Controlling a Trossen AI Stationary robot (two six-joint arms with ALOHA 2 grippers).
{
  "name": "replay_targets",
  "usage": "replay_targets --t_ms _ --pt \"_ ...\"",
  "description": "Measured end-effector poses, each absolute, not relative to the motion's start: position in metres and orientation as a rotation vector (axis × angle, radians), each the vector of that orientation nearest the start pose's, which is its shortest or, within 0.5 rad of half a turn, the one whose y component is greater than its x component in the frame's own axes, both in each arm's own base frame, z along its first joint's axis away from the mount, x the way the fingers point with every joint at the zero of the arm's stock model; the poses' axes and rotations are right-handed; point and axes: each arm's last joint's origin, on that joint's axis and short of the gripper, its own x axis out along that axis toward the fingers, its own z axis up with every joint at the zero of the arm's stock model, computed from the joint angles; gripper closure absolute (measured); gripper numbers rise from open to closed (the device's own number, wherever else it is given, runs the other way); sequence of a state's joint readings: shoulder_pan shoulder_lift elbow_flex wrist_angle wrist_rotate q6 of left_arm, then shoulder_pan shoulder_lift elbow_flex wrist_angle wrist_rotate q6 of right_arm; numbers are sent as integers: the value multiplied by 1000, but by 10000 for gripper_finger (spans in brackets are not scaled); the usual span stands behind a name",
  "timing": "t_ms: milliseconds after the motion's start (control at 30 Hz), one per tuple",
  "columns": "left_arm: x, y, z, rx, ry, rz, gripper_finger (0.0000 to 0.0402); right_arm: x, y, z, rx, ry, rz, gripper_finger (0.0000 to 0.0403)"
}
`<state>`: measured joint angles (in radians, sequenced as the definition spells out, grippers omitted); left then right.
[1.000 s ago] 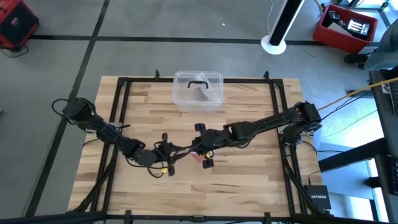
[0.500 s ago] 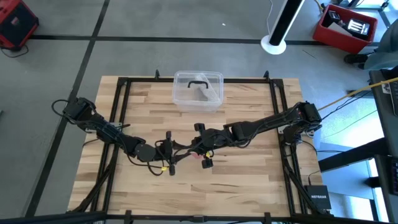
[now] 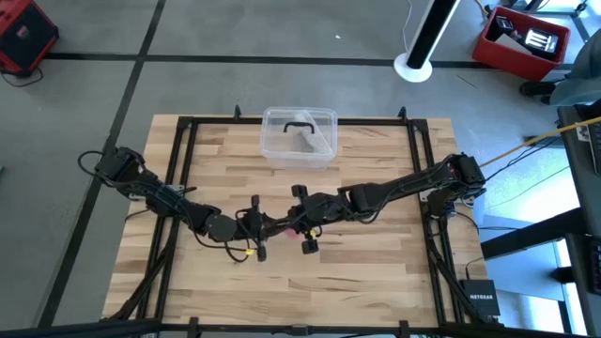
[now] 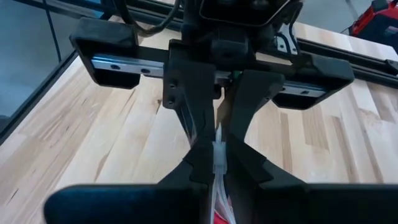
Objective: Roll bandage
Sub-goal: Close the transparent zip bag
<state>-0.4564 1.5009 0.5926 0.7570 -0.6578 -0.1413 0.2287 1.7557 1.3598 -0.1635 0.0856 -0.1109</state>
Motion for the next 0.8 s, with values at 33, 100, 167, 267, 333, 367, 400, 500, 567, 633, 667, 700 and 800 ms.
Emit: replay_targets --t_ms 33,100,167,267,333,367,400,500,567,633,667,700,800 --pt "267 -111 197 -61 111 213 395 390 88 273 -194 545 169 372" --pt "267 -112 198 -51 108 215 399 390 88 273 -193 539 168 371" --pt "267 -113 198 -49 107 211 400 390 88 274 -191 537 159 362" --pt "266 -116 198 -48 109 203 401 387 87 284 -202 586 142 331" --pt "265 -117 198 -48 106 197 401 384 86 299 -204 615 135 308" --pt "265 -117 198 -48 107 197 401 383 86 306 -201 636 133 298" --pt "265 -118 198 -48 107 196 401 382 85 312 -196 645 131 289" --pt "265 -117 198 -47 107 200 401 381 85 316 -195 654 131 271" --pt "265 -117 198 -47 106 209 401 382 86 313 -188 663 151 267" --pt "265 -117 198 -47 106 214 401 385 87 310 -173 657 175 266" --pt "265 -117 198 -48 104 214 401 386 88 308 -172 655 177 266" --pt "265 -117 198 -47 105 214 401 386 88 303 -181 667 174 265" --pt "265 -117 198 -47 107 215 402 391 89 294 -186 658 174 265"
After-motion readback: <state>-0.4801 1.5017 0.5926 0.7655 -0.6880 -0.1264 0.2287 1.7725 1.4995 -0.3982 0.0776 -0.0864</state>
